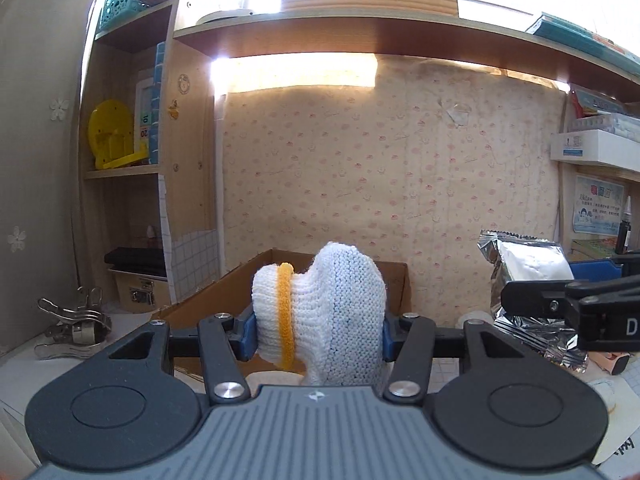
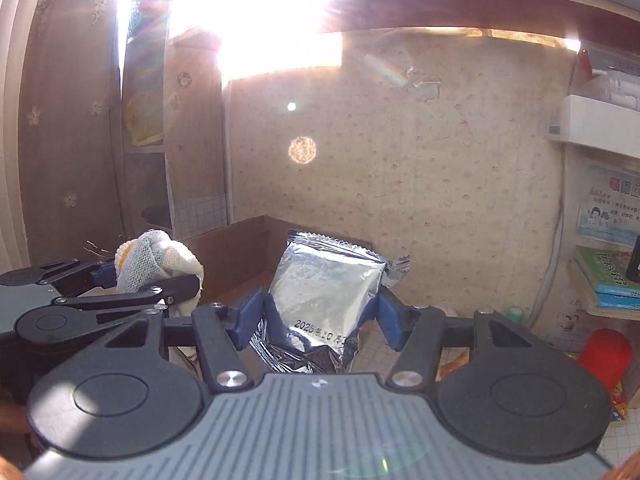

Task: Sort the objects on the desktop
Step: 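Lift and carry the glove and foil packet over the cardboard box with both grippers, then lower both grippers into the box and open them, releasing glove and packet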

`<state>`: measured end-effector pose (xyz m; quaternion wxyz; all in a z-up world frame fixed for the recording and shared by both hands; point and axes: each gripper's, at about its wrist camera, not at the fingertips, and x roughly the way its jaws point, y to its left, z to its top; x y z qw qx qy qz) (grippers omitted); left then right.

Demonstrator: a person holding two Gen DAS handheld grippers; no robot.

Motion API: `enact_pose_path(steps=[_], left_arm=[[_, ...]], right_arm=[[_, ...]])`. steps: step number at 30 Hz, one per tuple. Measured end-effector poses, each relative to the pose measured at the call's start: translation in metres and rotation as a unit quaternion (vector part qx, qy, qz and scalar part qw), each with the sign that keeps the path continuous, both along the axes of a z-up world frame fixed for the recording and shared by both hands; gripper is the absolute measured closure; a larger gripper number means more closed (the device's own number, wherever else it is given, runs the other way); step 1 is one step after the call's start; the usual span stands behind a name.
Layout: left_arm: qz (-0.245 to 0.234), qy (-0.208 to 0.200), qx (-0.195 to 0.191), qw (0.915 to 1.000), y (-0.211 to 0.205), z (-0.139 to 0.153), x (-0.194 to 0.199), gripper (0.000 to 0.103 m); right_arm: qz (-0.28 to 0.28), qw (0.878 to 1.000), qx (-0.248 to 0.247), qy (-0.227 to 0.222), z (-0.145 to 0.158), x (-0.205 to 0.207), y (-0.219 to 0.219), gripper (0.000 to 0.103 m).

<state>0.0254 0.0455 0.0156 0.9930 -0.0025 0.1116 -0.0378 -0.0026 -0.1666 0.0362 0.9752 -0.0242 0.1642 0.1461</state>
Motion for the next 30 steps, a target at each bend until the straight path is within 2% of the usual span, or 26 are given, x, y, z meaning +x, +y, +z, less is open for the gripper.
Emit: enact_pose_path(steps=[8,14,30], left_arm=[[0.039,0.007,0.001,0.9992,0.041,0.001,0.025,0.047],[0.044,0.022,-0.001,0.9988,0.053,-0.006,0.041,0.047],[0.051,0.042,-0.007,0.9978,0.07,-0.018,0.07,0.047]], right_arm=[[0.042,0.999,-0.007,0.013,-0.005,0.033,0.052,0.044],[0.057,0.998,-0.018,0.027,-0.012,0.06,0.08,0.044],[0.044,0.996,-0.048,0.065,-0.032,0.114,0.115,0.045]])
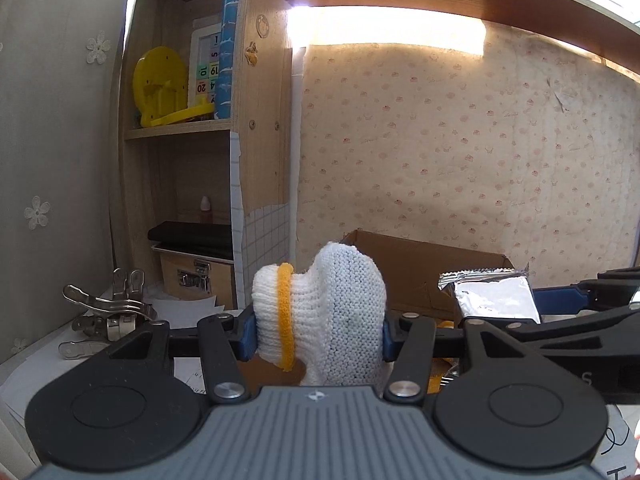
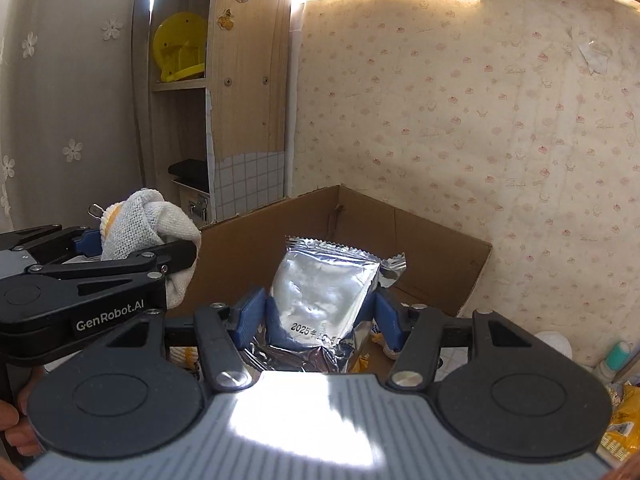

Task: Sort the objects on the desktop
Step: 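Lower both grippers into the box and open them, releasing glove and packet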

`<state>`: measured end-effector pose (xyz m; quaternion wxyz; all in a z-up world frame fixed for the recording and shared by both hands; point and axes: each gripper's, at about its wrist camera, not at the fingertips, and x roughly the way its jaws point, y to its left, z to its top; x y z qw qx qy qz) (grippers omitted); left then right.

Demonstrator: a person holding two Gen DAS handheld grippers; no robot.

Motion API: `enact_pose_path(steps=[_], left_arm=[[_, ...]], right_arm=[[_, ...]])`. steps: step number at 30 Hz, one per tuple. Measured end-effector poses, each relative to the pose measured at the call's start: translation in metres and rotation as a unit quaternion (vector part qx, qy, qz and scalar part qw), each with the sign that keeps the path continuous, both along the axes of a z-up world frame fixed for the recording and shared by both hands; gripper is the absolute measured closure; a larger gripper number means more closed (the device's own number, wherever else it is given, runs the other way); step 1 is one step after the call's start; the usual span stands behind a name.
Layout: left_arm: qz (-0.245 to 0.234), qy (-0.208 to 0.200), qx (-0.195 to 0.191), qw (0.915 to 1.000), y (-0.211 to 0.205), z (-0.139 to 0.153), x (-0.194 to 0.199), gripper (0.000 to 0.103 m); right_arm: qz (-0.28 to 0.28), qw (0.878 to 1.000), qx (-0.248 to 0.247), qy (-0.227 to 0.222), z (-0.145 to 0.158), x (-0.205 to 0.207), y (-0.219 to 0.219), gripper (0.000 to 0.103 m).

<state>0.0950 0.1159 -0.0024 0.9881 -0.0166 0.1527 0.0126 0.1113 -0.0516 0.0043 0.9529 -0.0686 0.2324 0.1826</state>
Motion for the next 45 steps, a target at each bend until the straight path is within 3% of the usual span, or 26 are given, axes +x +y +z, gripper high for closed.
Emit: enact_pose_path(steps=[45], left_arm=[[0.02,0.038,0.015,0.999,-0.003,-0.015,0.025,0.046]], right_arm=[[-0.007,0.999,-0.021,0.024,-0.017,0.034,0.009,0.045]])
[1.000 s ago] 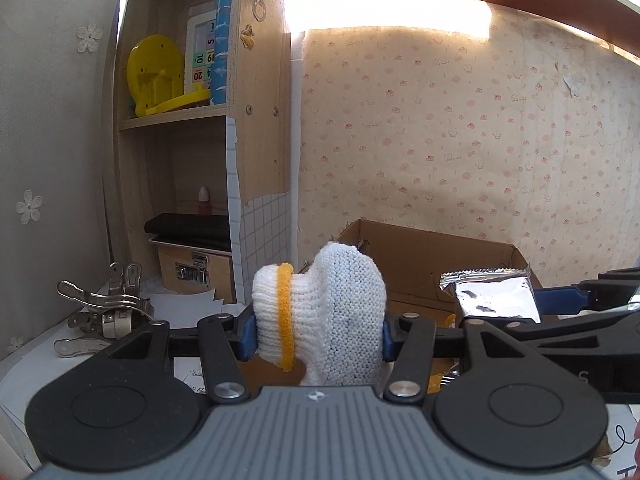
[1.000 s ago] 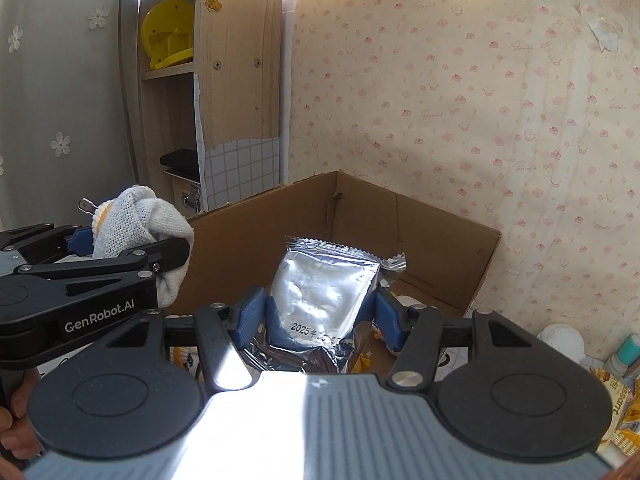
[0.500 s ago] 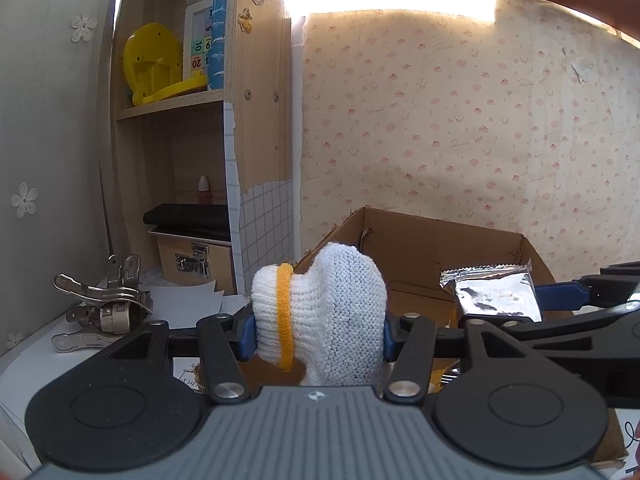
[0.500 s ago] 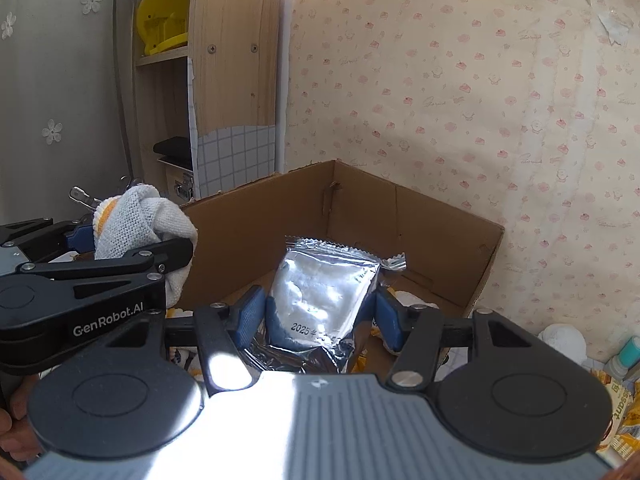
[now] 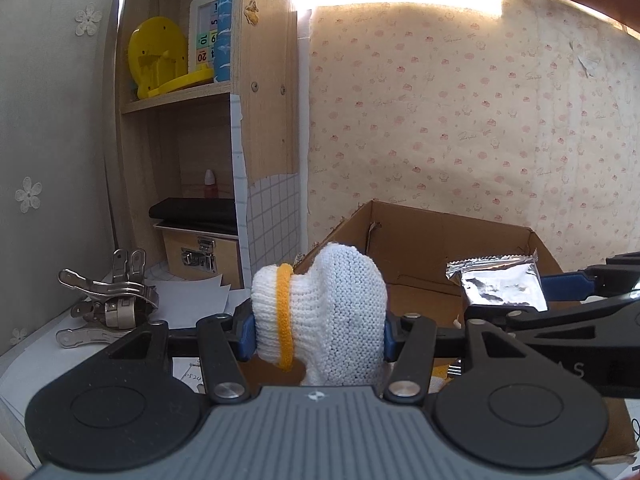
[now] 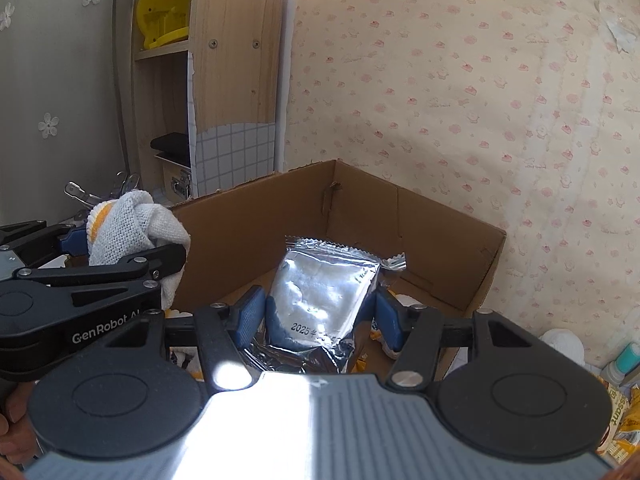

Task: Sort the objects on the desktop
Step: 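Lower both grippers into the box and open them, releasing glove and packet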

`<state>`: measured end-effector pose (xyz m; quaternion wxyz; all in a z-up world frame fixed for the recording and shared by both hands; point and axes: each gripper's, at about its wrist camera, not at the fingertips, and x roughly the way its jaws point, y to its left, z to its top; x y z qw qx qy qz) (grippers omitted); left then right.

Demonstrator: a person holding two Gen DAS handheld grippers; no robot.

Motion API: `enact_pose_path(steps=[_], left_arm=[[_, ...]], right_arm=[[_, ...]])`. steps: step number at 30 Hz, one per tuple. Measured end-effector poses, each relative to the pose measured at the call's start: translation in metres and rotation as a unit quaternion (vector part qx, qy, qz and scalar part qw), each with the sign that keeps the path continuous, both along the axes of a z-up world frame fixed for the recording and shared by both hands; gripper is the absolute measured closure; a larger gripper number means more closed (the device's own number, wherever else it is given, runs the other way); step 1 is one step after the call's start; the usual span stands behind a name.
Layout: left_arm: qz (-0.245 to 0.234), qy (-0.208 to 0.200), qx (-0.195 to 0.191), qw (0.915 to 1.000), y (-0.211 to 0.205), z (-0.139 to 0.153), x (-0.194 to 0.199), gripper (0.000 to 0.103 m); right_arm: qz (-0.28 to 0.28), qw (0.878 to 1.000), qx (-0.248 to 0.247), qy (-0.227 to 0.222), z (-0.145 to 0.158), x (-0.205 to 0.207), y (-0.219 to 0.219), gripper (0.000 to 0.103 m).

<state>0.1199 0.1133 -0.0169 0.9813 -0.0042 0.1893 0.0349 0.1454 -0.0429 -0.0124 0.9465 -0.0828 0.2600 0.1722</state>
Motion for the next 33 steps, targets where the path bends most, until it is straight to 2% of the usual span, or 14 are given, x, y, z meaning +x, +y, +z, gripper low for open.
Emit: enact_pose_path(steps=[15,21,24,30,32,33], left_arm=[[0.0,0.003,-0.001,1.0,0.002,-0.001,0.001,0.045],[0.001,0.008,-0.001,1.0,0.001,0.0,0.003,0.041],[0.0,0.008,0.002,1.0,0.0,0.0,0.004,0.037],[-0.006,0.004,0.002,1.0,-0.003,0.002,0.0,0.023],[-0.006,0.0,0.001,1.0,-0.005,0.003,-0.001,0.015],[-0.006,-0.001,0.002,1.0,-0.006,0.003,-0.003,0.014]], right_arm=[[-0.002,1.0,-0.009,0.0,-0.001,0.005,0.004,0.045],[-0.008,1.0,-0.018,-0.007,0.0,0.005,0.005,0.044],[-0.011,1.0,-0.015,-0.009,0.002,0.004,0.002,0.044],[-0.015,1.0,-0.006,-0.021,0.011,-0.003,-0.008,0.044],[-0.018,0.999,0.001,-0.027,0.014,-0.007,-0.013,0.044],[-0.02,0.999,0.003,-0.031,0.016,-0.011,-0.017,0.044]])
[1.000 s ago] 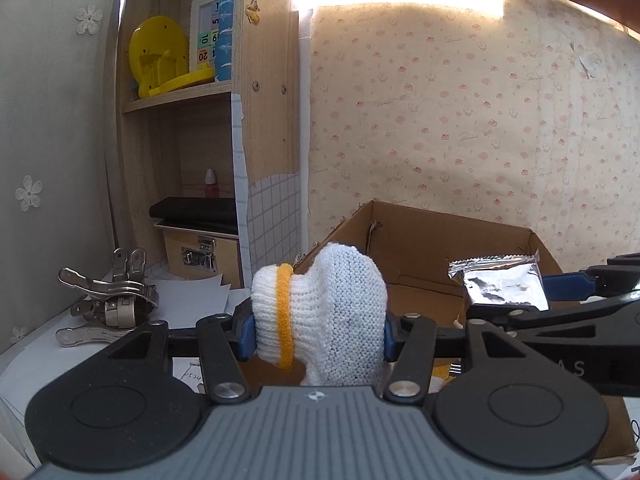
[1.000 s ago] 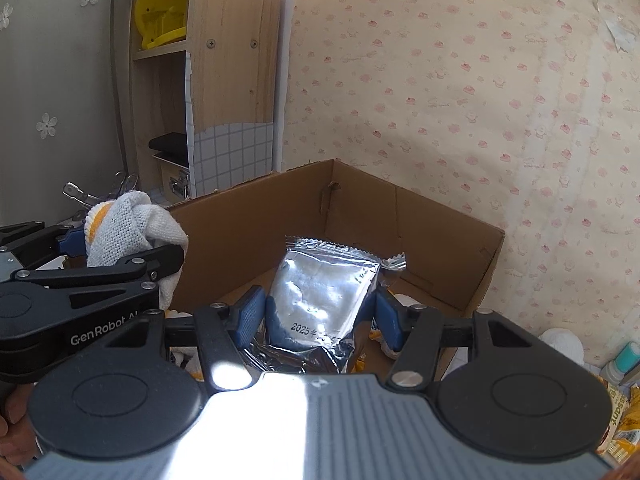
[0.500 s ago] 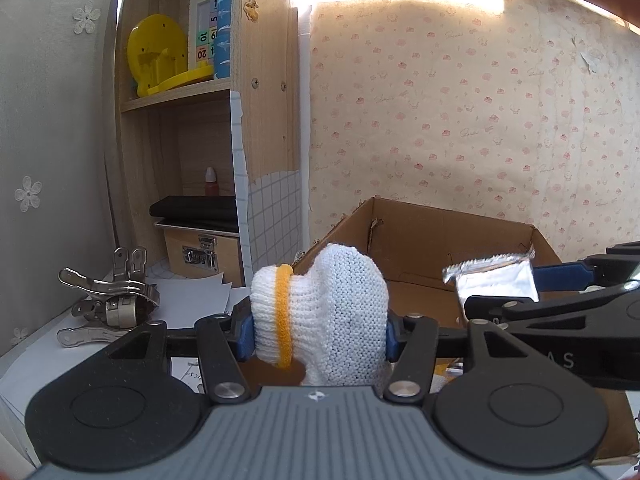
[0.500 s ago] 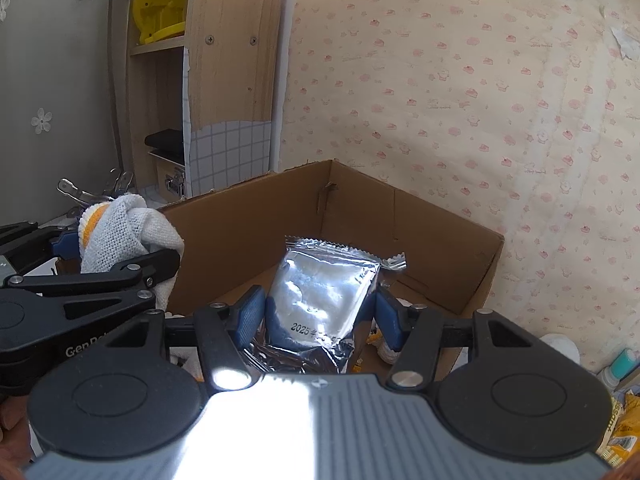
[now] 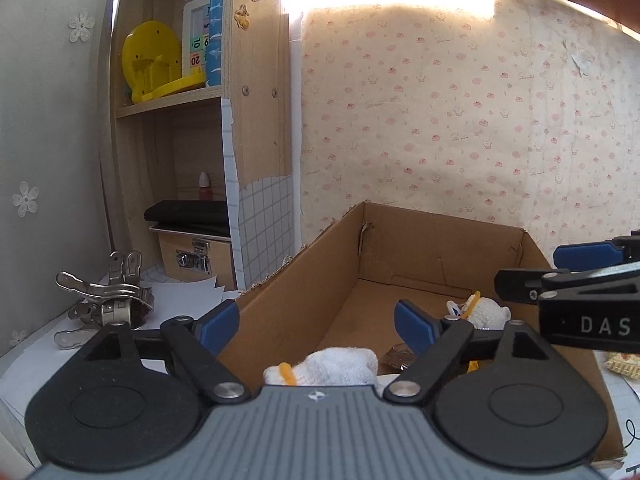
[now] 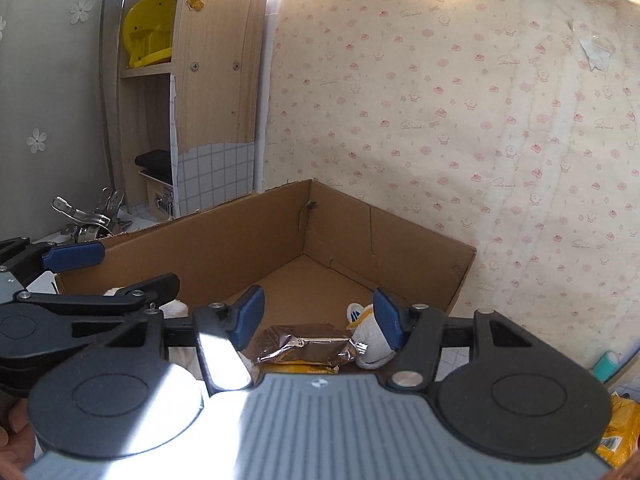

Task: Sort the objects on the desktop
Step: 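Lower both grippers into the box and open them, releasing glove and packet, then move both open grippers back to the snack bags on the desk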

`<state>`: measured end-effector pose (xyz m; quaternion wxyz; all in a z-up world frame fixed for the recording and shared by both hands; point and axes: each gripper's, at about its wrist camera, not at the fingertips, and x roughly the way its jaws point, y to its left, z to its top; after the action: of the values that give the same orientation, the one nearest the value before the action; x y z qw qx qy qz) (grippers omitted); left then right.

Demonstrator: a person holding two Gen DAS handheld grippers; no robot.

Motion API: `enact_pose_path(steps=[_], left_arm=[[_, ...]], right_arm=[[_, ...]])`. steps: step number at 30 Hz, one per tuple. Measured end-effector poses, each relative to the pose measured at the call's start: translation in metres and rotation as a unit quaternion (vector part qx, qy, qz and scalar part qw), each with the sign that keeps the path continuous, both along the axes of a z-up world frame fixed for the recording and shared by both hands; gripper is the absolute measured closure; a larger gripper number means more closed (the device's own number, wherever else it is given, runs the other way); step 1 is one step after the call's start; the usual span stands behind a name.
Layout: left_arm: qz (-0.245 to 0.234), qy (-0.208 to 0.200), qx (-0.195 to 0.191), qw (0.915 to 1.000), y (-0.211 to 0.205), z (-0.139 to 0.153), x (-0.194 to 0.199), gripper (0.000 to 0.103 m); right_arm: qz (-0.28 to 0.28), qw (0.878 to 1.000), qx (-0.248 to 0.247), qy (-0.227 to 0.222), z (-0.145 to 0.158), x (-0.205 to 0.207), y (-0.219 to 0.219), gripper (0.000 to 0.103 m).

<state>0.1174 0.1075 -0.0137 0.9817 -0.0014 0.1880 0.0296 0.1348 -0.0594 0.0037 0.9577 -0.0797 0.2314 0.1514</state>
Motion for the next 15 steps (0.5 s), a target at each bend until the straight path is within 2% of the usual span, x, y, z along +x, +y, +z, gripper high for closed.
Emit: enact_pose_path(steps=[6,8,15], left_arm=[[0.002,-0.004,0.003,1.0,-0.005,0.002,-0.005,0.013],[0.0,-0.005,-0.002,1.0,-0.007,0.003,-0.007,0.013],[-0.011,-0.016,-0.014,0.9997,-0.023,0.008,-0.021,0.012]], right_arm=[[-0.019,1.0,0.012,-0.021,0.01,-0.018,-0.024,0.042],[-0.026,0.999,0.013,-0.029,0.011,-0.026,-0.033,0.035],[-0.072,0.996,0.03,-0.044,0.009,-0.06,-0.084,0.035]])
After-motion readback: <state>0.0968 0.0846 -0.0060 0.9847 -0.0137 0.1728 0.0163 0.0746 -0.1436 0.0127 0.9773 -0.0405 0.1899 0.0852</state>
